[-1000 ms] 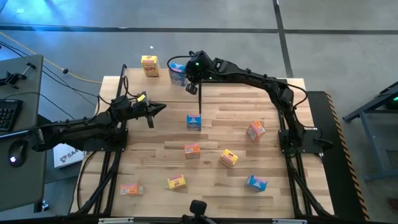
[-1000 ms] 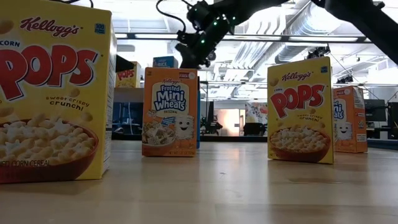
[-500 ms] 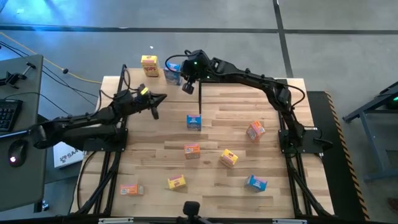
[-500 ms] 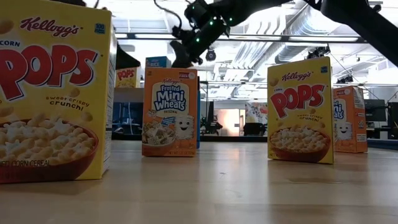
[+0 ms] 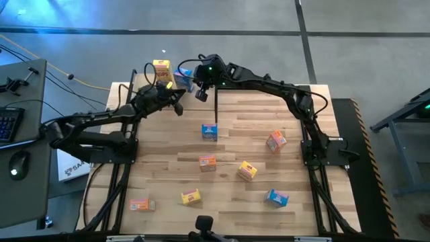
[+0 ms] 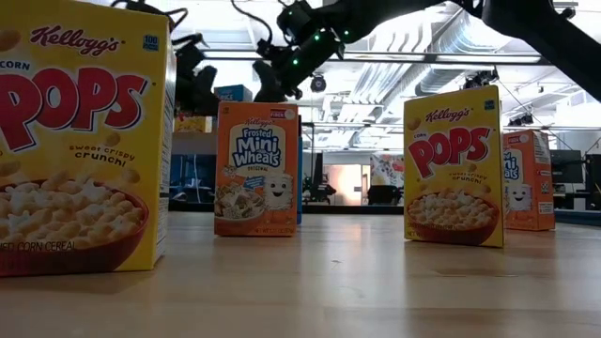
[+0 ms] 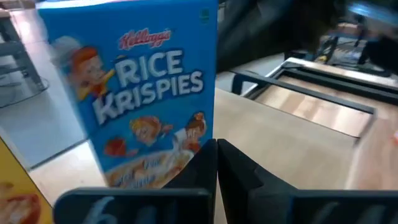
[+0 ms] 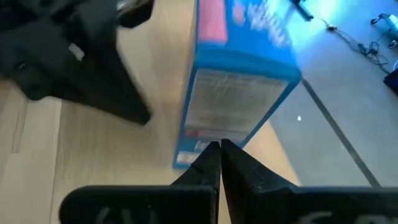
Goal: Stack cereal on shelf
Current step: Put the top blue cereal box on the shelf
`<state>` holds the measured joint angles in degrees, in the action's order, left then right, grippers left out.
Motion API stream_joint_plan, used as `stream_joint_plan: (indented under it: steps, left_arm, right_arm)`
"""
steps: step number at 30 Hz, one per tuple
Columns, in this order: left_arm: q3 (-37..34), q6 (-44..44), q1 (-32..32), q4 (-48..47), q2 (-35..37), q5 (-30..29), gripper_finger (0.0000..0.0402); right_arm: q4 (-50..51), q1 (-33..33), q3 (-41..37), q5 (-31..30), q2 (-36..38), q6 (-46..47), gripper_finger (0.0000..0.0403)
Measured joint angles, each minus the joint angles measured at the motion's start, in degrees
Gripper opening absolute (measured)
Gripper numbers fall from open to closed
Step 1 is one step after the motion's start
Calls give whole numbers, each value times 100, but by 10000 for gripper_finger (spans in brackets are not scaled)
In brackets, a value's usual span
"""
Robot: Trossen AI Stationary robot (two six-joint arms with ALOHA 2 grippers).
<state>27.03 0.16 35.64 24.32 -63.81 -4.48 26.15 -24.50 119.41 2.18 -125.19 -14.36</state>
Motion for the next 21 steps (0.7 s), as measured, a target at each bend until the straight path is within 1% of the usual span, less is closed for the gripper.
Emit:
stream_joint_plan:
  steps: [3, 10, 21]
  left_arm:
    - [119, 11, 70, -2, -185, -64, 3]
    - [237, 11, 175, 97, -473, -161, 3]
    - [236, -56, 437, 350, -730, -265, 3]
  right_arm:
    - [-175, -18, -1, 104, -104, 36, 0]
    - [-516, -25, -1, 90, -221, 48, 0]
    - [-589, -97, -1, 104, -275, 41, 0]
